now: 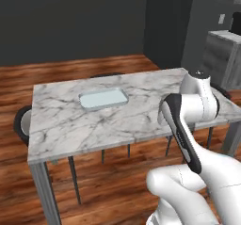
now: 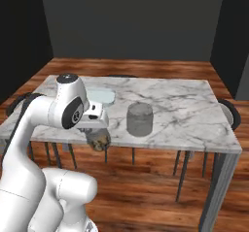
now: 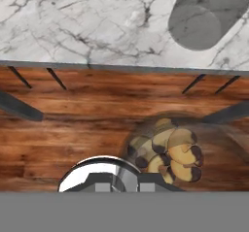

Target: Pick the jar and jar from the dining table and place them in the open cabinet. Close the cabinet after placing the objects.

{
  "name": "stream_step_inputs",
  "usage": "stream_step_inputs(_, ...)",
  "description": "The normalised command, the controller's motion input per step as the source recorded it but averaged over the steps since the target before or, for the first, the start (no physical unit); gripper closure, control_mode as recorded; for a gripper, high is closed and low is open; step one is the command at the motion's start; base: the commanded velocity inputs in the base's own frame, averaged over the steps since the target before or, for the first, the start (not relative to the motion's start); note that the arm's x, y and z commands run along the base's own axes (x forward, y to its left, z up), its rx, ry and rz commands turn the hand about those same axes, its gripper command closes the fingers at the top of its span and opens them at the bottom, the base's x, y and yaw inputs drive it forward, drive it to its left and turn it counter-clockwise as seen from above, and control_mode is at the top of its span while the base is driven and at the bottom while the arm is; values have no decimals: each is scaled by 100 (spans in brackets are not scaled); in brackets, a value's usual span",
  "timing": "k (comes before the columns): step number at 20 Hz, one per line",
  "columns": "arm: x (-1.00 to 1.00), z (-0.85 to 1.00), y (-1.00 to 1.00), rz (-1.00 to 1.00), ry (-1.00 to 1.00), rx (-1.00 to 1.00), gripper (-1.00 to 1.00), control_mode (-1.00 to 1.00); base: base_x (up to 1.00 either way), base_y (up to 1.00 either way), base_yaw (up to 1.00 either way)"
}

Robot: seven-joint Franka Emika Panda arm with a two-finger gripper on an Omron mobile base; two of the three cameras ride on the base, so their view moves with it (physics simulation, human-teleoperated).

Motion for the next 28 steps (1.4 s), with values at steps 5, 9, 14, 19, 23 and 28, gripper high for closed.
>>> stream_step_inputs(5,0,0,0,0,0,0,100,100,-24,-60,-36)
stream_step_inputs(9,0,0,0,0,0,0,100,100,-5,-66,-40)
stream_step_inputs(14,0,0,0,0,0,0,100,100,3,-66,-38)
stream_step_inputs(19,0,0,0,0,0,0,100,100,23,-30,-51)
stream_step_inputs(23,0,0,0,0,0,0,100,100,33,0,-61)
stream_step_inputs(28,0,0,0,0,0,0,100,100,27,1,-63)
